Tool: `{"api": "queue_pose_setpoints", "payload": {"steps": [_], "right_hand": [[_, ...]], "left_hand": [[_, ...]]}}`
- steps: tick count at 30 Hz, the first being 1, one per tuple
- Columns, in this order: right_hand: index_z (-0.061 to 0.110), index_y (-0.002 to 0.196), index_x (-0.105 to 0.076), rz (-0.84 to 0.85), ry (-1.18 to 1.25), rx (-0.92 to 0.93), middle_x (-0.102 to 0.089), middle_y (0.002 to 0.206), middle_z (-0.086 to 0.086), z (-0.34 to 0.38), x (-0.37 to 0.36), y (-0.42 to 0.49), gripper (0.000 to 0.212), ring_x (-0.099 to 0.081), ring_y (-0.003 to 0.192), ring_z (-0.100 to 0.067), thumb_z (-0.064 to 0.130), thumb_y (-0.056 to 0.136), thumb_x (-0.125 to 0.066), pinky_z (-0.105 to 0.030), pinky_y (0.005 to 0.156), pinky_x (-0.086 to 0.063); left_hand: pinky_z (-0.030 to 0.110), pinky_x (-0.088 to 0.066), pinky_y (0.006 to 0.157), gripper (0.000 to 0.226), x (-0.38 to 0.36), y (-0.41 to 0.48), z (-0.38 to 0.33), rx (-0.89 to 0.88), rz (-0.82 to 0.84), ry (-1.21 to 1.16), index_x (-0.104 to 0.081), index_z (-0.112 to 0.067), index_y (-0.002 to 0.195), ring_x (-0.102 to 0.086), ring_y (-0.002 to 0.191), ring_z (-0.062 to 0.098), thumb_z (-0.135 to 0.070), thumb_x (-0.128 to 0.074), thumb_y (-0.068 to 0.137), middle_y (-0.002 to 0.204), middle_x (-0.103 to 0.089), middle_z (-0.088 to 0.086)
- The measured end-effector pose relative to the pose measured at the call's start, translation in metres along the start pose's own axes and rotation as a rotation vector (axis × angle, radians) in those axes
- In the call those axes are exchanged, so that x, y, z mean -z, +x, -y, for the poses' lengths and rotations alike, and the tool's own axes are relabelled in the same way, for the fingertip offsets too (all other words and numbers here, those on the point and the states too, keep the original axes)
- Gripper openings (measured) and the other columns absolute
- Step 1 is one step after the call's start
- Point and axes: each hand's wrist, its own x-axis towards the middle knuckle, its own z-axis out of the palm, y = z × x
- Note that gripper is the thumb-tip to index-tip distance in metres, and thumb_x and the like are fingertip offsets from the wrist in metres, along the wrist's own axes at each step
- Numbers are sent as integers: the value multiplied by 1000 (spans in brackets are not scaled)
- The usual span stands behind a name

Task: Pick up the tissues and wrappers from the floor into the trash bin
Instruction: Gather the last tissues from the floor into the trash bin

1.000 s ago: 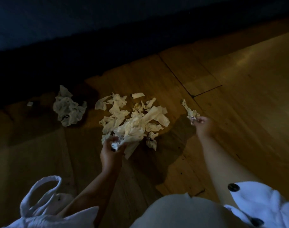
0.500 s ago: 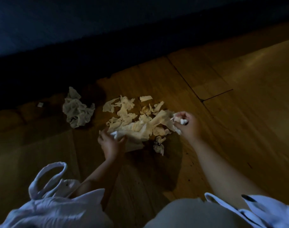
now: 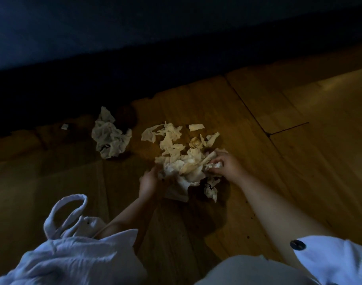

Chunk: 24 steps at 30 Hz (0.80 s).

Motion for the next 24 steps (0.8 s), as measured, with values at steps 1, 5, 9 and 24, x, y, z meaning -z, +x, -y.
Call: {"api": "queue_pose_setpoints", "payload": {"steps": [1,5,9,24], "right_hand": [[-5,108,-63,-43,44,8,-50,134,-17,-2,-4,-3,30,-45,127,-29,2,80,-68,-18,84,-36],[1,112,-63,-166,293,-75,-61,118,-14,0,-6,-7,37,-58,105,-25,9,76,-73,-30,76,-48],[11,120,-58,-182,459,-109,-57,114,-2,9,2,-5,45,-58,96,-15,11,77,-73,-20,66,-48],[9,130,-49,-193,449,-342,-52,134,-10,109,-3,-13,51,-53,113,-24,10,82,-67,-27,75,-46]], "left_hand": [[41,-46,99,47,-3,-1,0,29,-8,-68,-44,-13,136,-52,121,31,-13,-56,90,136,-50,16],[34,-52,82,45,-3,0,-4,133,15,-266,-44,-7,133,-58,110,28,-11,-56,90,129,-53,15],[23,-51,64,51,16,11,-17,136,85,-235,-50,-9,128,-60,93,17,-26,-67,83,118,-58,9],[17,-47,54,48,89,-28,-54,167,108,-246,-50,-12,127,-57,79,6,-25,-67,83,102,-60,1]]}}
